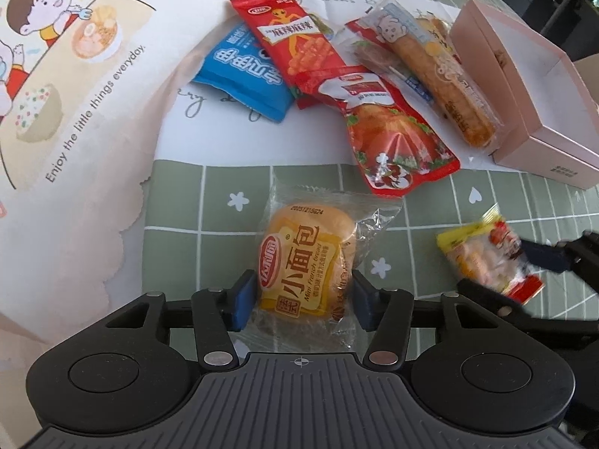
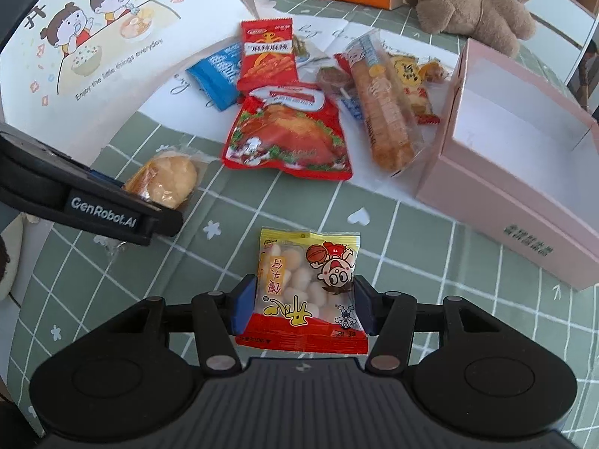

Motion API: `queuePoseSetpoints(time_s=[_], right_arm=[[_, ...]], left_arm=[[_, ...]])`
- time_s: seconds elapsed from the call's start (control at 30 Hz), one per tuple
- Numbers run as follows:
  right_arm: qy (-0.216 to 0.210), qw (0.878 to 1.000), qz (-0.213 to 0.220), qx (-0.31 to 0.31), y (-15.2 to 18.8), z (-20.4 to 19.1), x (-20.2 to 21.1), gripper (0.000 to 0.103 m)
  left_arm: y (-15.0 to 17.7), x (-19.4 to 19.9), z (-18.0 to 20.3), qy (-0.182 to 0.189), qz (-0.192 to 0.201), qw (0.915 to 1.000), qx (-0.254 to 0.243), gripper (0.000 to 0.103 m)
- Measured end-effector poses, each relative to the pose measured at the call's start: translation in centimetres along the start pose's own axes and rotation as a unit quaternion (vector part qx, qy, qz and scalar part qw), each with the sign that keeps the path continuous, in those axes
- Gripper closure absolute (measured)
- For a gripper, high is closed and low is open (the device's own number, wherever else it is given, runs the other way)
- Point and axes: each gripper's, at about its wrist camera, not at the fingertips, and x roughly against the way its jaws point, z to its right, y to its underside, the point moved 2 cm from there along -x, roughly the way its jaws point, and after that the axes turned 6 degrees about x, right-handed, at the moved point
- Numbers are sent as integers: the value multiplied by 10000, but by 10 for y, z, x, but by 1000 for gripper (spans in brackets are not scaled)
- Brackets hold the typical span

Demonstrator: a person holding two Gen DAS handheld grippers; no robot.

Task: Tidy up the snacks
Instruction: 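Hold the bread bun in left gripper while right gripper holds the candy bag, then carry the bread bun and candy bag into the pink box and release both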

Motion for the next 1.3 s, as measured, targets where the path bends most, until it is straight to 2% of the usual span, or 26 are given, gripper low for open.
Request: queuePoseSetpoints(time_s=[0.27,0.47,0.8,1.0,1.3], right_arm=[[13,9998,125,127,-15,11,4,49],[-211,9997,-35,76,-11,8,-6,49],[-220,9995,-95,220,-2,-2,-10,49],[-184,9996,-102,184,2,0,-8,49],[-71,9999,-106,109,5,4,-6,48]], left_arm=[[3,4,-1,-109,75,9999,67,46],[7,4,-6,-168,52,9998,134,46],[8,0,-6,-268,21,9996,101,46],[12,2,-5,43,329,9994,131,46],[15,-1,10,-378,363,9984,-187,46]])
